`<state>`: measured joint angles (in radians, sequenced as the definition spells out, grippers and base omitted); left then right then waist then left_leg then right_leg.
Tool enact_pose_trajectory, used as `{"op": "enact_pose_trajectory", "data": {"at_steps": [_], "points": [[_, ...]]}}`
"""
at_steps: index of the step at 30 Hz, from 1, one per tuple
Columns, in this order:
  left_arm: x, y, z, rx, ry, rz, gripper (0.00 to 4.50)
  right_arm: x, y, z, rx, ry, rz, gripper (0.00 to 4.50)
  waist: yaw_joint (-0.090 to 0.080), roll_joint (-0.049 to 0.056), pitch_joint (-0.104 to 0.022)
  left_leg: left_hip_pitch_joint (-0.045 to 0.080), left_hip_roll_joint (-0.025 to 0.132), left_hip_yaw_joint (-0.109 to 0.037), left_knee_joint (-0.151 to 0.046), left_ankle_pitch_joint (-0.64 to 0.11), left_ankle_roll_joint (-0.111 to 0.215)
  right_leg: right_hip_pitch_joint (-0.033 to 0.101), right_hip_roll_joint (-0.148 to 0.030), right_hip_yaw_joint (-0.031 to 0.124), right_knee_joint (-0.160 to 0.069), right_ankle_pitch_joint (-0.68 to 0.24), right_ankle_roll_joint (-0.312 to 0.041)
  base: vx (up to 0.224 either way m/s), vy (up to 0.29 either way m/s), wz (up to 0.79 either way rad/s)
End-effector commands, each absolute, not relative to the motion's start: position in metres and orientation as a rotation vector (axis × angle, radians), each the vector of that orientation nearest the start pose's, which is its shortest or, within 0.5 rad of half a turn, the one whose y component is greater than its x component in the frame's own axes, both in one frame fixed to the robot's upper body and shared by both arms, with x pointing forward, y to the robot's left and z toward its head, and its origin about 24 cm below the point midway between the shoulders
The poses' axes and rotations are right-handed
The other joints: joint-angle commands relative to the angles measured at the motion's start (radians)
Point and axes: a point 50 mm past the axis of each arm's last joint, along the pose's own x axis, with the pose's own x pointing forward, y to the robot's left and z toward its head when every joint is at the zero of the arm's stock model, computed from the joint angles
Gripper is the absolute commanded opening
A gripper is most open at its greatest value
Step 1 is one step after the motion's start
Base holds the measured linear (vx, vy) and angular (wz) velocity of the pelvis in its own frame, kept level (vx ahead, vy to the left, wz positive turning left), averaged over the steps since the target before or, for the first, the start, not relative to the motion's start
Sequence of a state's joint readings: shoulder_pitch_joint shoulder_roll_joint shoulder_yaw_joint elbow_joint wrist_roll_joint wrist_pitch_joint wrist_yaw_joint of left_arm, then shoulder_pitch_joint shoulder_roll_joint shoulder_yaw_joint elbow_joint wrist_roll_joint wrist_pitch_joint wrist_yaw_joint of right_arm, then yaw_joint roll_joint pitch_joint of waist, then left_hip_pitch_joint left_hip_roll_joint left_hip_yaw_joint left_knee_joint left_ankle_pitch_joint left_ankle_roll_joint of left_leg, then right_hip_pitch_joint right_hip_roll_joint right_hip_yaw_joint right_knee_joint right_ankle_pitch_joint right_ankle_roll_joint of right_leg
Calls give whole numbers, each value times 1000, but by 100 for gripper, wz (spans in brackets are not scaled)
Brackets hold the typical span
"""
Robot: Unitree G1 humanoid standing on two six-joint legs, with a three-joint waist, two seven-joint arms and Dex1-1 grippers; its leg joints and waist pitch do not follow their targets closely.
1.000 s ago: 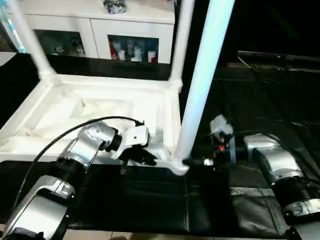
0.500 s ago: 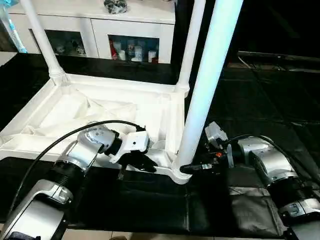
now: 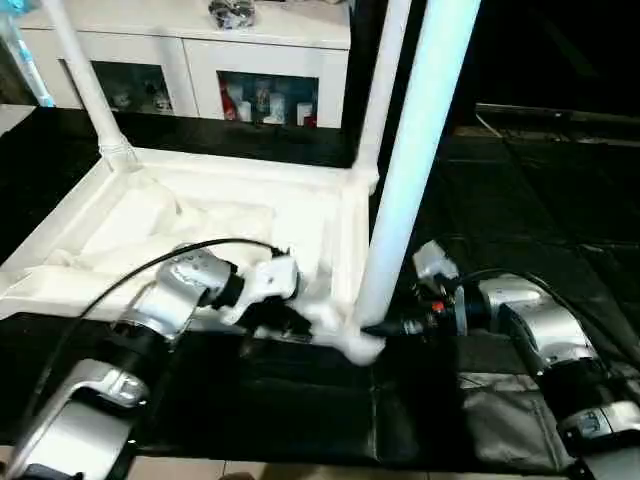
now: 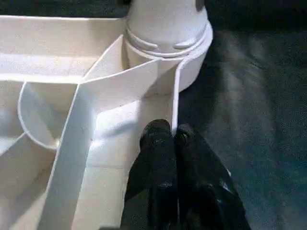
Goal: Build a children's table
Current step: Rotate leg to tighten
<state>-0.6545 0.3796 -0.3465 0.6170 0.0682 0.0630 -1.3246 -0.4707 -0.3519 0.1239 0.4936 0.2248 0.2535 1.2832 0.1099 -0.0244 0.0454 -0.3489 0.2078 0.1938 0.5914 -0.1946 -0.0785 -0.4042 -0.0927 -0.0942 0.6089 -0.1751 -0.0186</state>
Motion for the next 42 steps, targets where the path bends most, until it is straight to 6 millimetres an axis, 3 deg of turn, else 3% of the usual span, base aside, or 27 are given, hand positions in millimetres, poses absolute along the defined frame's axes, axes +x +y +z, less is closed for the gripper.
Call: {"op": "enact_pose_trajectory", "data": {"at_steps": [1,2,3,5,6,7,12,15,16,17,20,22,25,29,33,34,38,42], "points": [[324,103,64,453,437,-1425,0,301,-132,46,57,373,1241,207,-7,-5,-55,7,29,-13,-74,-222,5,48,-65,54,-86,-366,-167,0,0,0],[326,100,64,430,443,-1395,0,302,-130,43,55,385,1196,206,-9,-5,-54,4,28,-16,-75,-222,2,50,-65,53,-86,-378,-162,0,0,0],[329,95,65,400,437,-1342,0,304,-126,39,68,386,1128,205,-16,6,-53,2,27,-18,-78,-225,-5,50,-64,52,-88,-400,-149,0,0,0],[335,82,66,327,436,-1258,0,310,-114,35,118,388,989,204,-28,-1,-53,2,23,-18,-76,-238,-11,48,-63,50,-96,-432,-136,0,0,0],[337,78,66,315,434,-1229,0,311,-109,34,136,390,954,202,-33,0,-55,-3,22,-22,-77,-227,-11,52,-63,48,-94,-436,-129,0,0,0],[338,75,66,310,434,-1208,0,313,-106,33,145,392,929,202,-36,2,-56,-1,20,-22,-76,-224,-6,50,-62,48,-97,-428,-126,0,0,0],[354,55,71,237,405,-990,0,326,-80,29,173,413,705,200,-53,7,-59,-1,17,-19,-72,-210,1,47,-55,49,-93,-341,-160,0,0,0],[361,49,76,225,385,-908,0,332,-72,30,169,405,628,200,-51,6,-61,1,18,-18,-72,-203,6,49,-57,49,-89,-303,-173,0,0,0],[361,46,76,251,387,-900,0,336,-72,32,197,390,562,200,-51,6,-63,-4,18,-18,-72,-182,15,53,-56,51,-84,-256,-182,0,0,0],[361,45,77,260,389,-900,0,337,-72,33,200,381,538,268,-51,6,-64,-3,19,-17,-72,-173,21,52,-57,51,-84,-239,-185,0,0,0],[360,43,76,275,401,-908,0,337,-70,35,208,370,522,267,-50,7,-67,-4,18,-15,-70,-126,44,58,-55,52,-72,-140,-211,0,0,0],[360,43,75,283,406,-906,0,337,-69,35,218,368,515,310,-51,10,-65,-3,20,-15,-71,-122,54,59,-55,51,-73,-122,-222,0,0,0],[361,48,73,292,412,-892,0,338,-72,36,217,364,498,325,-52,11,-62,-1,20,-14,-73,-154,49,58,-56,51,-78,-154,-223,0,0,0],[363,64,68,335,429,-894,0,339,-87,36,190,338,482,366,-53,8,-60,-1,20,-16,-77,-190,35,57,-58,52,-86,-232,-195,0,0,0],[359,78,65,370,432,-944,0,337,-106,40,147,296,533,406,-51,5,-63,-3,21,-15,-74,-154,48,61,-58,52,-79,-167,-202,0,0,0],[357,88,62,387,446,-972,0,336,-122,43,111,287,550,419,-52,5,-64,-7,21,-15,-73,-137,58,65,-58,53,-73,-132,-212,0,0,0],[352,98,59,406,457,-1031,0,334,-143,49,94,286,600,443,-51,6,-67,-5,21,-13,-67,-102,84,65,-56,53,-65,-60,-247,0,0,0],[346,108,57,459,449,-1134,0,329,-158,58,60,282,753,443,-47,8,-63,-1,25,-11,-68,-138,88,61,-57,54,-69,-100,-248,0,0,0]]}}
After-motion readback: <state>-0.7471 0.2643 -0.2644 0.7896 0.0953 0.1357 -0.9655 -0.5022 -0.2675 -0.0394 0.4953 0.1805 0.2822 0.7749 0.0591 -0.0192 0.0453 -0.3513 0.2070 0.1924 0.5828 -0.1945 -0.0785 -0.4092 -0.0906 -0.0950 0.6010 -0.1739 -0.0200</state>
